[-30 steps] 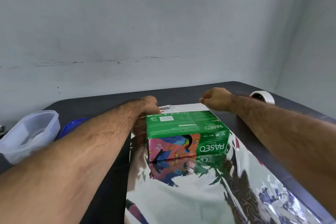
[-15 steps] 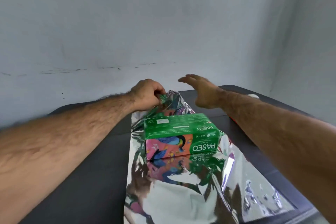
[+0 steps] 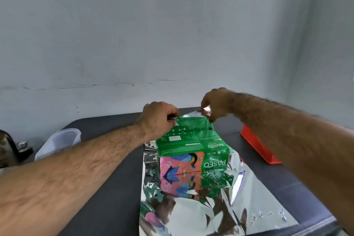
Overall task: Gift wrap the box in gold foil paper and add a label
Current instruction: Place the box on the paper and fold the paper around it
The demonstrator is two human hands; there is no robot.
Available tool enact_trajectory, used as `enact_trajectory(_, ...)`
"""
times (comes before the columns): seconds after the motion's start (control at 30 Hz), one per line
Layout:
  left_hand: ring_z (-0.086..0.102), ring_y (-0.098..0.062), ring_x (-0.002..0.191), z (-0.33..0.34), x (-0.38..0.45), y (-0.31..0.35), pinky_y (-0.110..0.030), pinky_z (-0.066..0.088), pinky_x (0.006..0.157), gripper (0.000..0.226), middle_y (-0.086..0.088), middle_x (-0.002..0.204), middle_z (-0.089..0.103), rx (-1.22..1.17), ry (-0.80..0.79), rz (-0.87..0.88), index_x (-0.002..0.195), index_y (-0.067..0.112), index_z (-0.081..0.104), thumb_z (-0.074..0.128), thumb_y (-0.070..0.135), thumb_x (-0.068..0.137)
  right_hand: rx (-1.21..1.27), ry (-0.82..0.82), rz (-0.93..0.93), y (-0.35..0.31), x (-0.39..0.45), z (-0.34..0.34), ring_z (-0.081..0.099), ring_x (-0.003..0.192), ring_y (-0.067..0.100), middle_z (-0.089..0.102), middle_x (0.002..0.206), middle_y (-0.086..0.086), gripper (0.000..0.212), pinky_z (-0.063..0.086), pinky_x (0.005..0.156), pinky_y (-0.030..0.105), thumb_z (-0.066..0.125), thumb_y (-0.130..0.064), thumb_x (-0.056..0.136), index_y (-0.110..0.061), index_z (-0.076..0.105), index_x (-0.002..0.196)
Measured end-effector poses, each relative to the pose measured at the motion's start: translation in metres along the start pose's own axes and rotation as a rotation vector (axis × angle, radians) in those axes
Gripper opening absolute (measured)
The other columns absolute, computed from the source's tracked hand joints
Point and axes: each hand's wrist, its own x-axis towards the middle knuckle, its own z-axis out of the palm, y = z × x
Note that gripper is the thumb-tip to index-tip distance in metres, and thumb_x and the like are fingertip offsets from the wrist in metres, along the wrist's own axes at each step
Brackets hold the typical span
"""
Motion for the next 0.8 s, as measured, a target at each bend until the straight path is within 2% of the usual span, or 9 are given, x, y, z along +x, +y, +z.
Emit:
enact_trajectory(0.07,0.071,-0.006,0.096,0.005,-0.012,0.004,-0.047,0.046,0.113,0.025,0.014,0.102,0.079,0.014,-0.01,0.039,0.114,0.027,0.08,0.079,0.017,0.091,-0.065,0.004,0.013,0.004,-0.013,0.001,0.059,0.108,0.013,0.071,0.123,-0.013,0.05,0.042,0.1,0.035,0.085,-0.044,0.08,-0.037,0.071,0.128)
enact_trajectory(0.2,0.072,-0.003,0.1,0.016,-0.037,0.009,-0.046,0.047,0.111,0.027,0.017,0.111,0.078,0.13,-0.063,0.172,0.12,0.031,0.079,0.071,0.018,0.097,-0.256,0.079,-0.058,0.013,-0.031,0.016,0.06,0.122,0.012,0.07,0.115,-0.02,0.029,0.043,0.106,0.041,0.069,-0.036,0.085,-0.042,0.075,0.112)
enact_trajectory(0.27,0.074,-0.004,0.098,0.021,-0.044,0.01,-0.046,0.051,0.109,0.027,0.016,0.11,0.079,0.148,-0.031,0.203,0.121,0.03,0.078,0.071,0.018,0.098,-0.165,0.166,-0.074,0.021,-0.032,0.026,0.054,0.136,0.01,0.069,0.128,-0.02,0.027,0.042,0.111,0.04,0.069,-0.029,0.086,-0.04,0.076,0.109)
enact_trajectory(0.33,0.074,-0.005,0.094,0.022,-0.047,0.011,-0.042,0.053,0.107,0.026,0.013,0.108,0.08,0.113,0.041,0.176,0.12,0.028,0.079,0.07,0.016,0.098,0.146,0.22,-0.033,0.022,-0.032,0.03,0.049,0.144,0.008,0.068,0.138,-0.016,0.022,0.041,0.117,0.039,0.072,-0.022,0.086,-0.04,0.075,0.098)
enact_trajectory(0.43,0.071,-0.005,0.088,0.015,-0.042,0.01,-0.024,0.056,0.093,0.025,0.007,0.107,0.08,0.001,0.159,0.027,0.119,0.022,0.078,0.069,0.01,0.098,0.54,0.246,0.062,0.018,-0.03,0.029,0.066,0.119,0.009,0.077,0.116,-0.014,0.026,0.052,0.107,0.035,0.077,-0.013,0.081,-0.039,0.072,0.08)
enact_trajectory(0.5,0.071,-0.008,0.096,0.008,-0.035,0.005,-0.025,0.056,0.094,0.027,0.005,0.111,0.079,-0.061,0.189,-0.059,0.118,0.02,0.078,0.07,0.007,0.097,0.588,0.239,0.106,0.018,-0.025,0.029,0.068,0.087,0.011,0.074,0.087,-0.012,0.023,0.06,0.083,0.033,0.078,-0.012,0.082,-0.034,0.071,0.08)
enact_trajectory(0.57,0.072,-0.01,0.1,0.004,-0.028,0.003,-0.03,0.058,0.097,0.027,0.005,0.111,0.079,-0.093,0.205,-0.095,0.116,0.02,0.079,0.072,0.005,0.095,0.606,0.184,0.111,0.016,-0.025,0.026,0.063,0.073,0.011,0.069,0.079,-0.009,0.022,0.055,0.067,0.028,0.078,-0.013,0.084,-0.033,0.071,0.091)
enact_trajectory(0.7,0.07,-0.008,0.095,0.005,-0.024,0.005,-0.028,0.057,0.095,0.026,0.005,0.108,0.079,-0.064,0.209,-0.082,0.118,0.02,0.078,0.07,0.007,0.096,0.465,0.039,0.096,0.024,-0.017,0.025,0.064,0.078,0.012,0.07,0.087,-0.008,0.034,0.05,0.063,0.021,0.074,-0.006,0.084,-0.03,0.075,0.108)
enact_trajectory(0.8,0.072,-0.011,0.101,0.01,-0.023,0.005,-0.031,0.058,0.099,0.029,0.004,0.112,0.079,-0.074,0.223,-0.068,0.12,0.018,0.077,0.071,0.005,0.095,0.353,0.095,0.205,0.031,-0.008,0.034,0.07,0.094,0.017,0.074,0.094,-0.005,0.023,0.054,0.081,0.025,0.073,-0.011,0.089,-0.025,0.082,0.105)
